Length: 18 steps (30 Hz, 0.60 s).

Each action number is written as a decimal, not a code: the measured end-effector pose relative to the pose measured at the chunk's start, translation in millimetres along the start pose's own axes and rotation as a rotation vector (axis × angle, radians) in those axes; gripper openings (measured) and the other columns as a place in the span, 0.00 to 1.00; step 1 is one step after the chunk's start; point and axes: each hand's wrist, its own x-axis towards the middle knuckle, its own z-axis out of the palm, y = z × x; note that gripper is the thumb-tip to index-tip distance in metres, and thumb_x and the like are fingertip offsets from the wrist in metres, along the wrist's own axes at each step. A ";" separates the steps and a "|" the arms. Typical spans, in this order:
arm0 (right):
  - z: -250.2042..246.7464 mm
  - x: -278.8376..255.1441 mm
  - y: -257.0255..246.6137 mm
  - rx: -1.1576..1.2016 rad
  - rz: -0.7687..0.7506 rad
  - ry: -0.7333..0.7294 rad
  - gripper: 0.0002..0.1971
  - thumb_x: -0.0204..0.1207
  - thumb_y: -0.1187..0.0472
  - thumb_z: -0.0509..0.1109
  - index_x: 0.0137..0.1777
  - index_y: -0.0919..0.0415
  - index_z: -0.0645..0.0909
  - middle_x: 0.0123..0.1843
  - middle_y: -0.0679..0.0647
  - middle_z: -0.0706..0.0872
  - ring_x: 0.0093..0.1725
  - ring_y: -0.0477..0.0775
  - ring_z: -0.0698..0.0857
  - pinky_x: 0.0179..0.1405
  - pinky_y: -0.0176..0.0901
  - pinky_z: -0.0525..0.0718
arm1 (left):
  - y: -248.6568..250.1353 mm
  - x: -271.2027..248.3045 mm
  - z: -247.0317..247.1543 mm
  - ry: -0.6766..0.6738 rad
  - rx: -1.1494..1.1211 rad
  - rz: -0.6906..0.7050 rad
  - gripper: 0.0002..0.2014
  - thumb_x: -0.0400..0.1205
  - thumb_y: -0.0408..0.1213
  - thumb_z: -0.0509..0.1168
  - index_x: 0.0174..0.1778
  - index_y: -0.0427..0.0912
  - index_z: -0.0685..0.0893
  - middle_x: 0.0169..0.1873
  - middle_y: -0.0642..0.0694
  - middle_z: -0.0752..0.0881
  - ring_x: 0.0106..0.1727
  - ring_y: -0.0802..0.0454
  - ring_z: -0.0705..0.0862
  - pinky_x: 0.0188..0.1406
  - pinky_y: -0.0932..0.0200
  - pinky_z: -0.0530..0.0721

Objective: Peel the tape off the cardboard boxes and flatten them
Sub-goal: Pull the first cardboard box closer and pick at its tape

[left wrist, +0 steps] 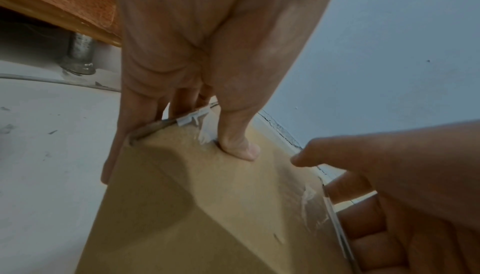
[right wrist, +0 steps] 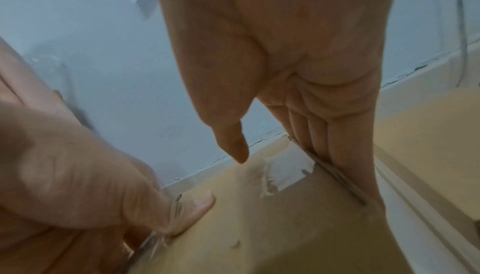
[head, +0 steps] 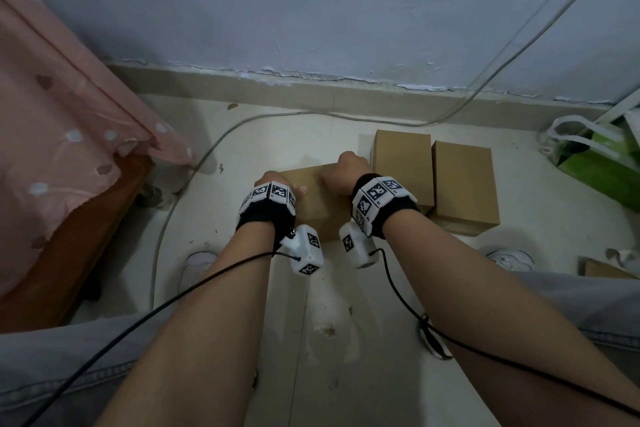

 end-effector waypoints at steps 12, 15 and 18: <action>-7.1 -7.5 5.5 0.042 0.022 -0.099 0.13 0.80 0.53 0.67 0.53 0.64 0.76 0.52 0.60 0.85 0.48 0.61 0.86 0.42 0.49 0.85 | -2.8 -7.4 -6.2 -0.022 -0.118 -0.016 0.23 0.76 0.56 0.73 0.38 0.39 0.74 0.47 0.40 0.85 0.45 0.42 0.80 0.44 0.55 0.76; -7.5 -13.0 6.8 0.009 0.008 -0.152 0.13 0.78 0.55 0.71 0.55 0.64 0.77 0.52 0.58 0.84 0.51 0.59 0.86 0.44 0.49 0.87 | -0.9 -12.4 -7.9 -0.028 -0.144 -0.033 0.24 0.75 0.56 0.74 0.33 0.42 0.71 0.42 0.43 0.80 0.44 0.43 0.78 0.45 0.55 0.75; -5.4 -14.8 7.5 -0.005 0.006 -0.111 0.10 0.76 0.60 0.73 0.42 0.60 0.72 0.46 0.57 0.80 0.44 0.58 0.83 0.36 0.45 0.81 | 0.5 -16.3 -10.2 -0.039 -0.173 -0.049 0.22 0.76 0.54 0.74 0.34 0.41 0.73 0.40 0.43 0.80 0.43 0.43 0.78 0.44 0.56 0.75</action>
